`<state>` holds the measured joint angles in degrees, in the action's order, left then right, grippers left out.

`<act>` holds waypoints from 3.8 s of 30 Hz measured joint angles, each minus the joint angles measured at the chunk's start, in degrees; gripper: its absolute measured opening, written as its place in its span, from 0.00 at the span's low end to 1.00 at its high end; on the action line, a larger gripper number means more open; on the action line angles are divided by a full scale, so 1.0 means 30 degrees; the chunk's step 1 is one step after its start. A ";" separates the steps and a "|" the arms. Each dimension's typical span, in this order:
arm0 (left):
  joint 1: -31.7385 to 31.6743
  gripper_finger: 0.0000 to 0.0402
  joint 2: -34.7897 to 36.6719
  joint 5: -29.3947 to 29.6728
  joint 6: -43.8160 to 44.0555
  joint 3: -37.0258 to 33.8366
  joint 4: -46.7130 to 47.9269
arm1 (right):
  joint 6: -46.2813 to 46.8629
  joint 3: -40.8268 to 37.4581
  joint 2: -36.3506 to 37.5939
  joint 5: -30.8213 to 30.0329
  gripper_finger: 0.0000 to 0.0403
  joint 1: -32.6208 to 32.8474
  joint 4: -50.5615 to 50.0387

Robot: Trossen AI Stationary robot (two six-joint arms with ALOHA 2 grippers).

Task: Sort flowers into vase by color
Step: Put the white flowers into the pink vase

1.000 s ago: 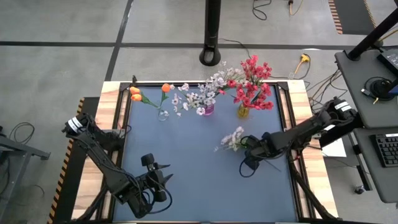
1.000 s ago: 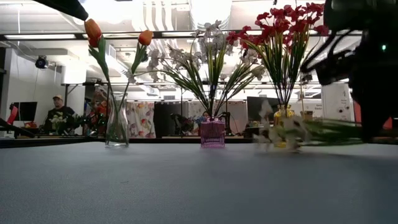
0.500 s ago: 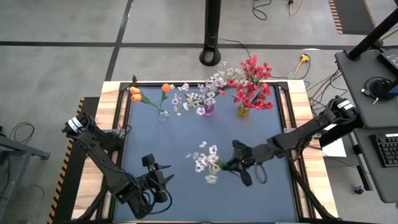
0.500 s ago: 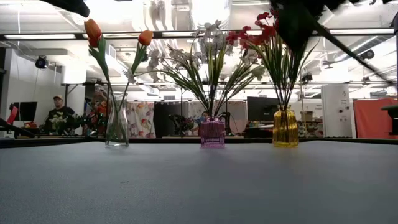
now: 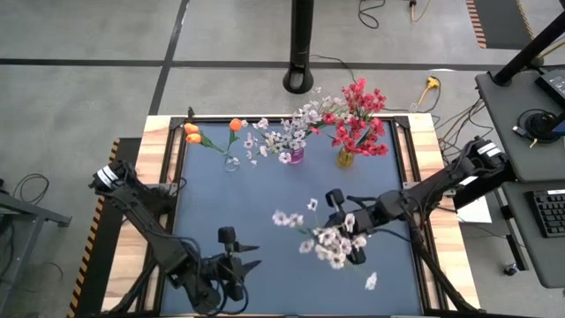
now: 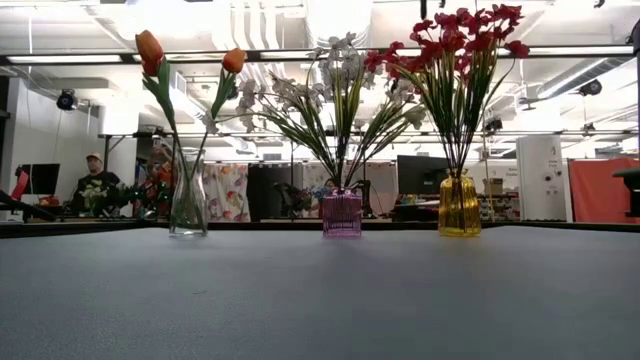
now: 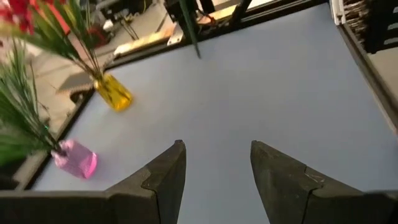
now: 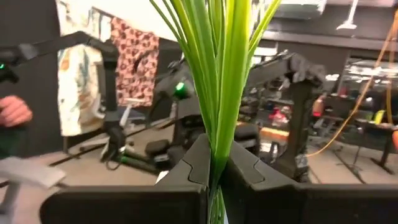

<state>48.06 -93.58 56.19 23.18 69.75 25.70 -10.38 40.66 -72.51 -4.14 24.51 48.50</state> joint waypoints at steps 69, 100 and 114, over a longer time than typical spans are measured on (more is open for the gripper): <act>-0.4710 0.23 0.0481 -0.5422 -0.9570 -0.6024 -1.8278 | -0.4629 0.4095 -0.8067 -0.0628 0.03 -0.0219 0.6779; -0.3930 0.00 0.0699 -0.0402 -0.9639 -0.6039 -1.8137 | -0.2431 0.5033 -0.7360 -0.6675 0.49 -0.0189 0.0576; -0.3916 0.01 0.0707 -0.0329 -0.9570 -0.6039 -1.7598 | -0.1495 0.9005 -0.7404 -0.6842 0.31 -0.0291 -0.7297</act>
<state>36.32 -91.46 55.20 -5.53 51.64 -27.09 -14.87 67.68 -94.72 -24.67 23.64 26.61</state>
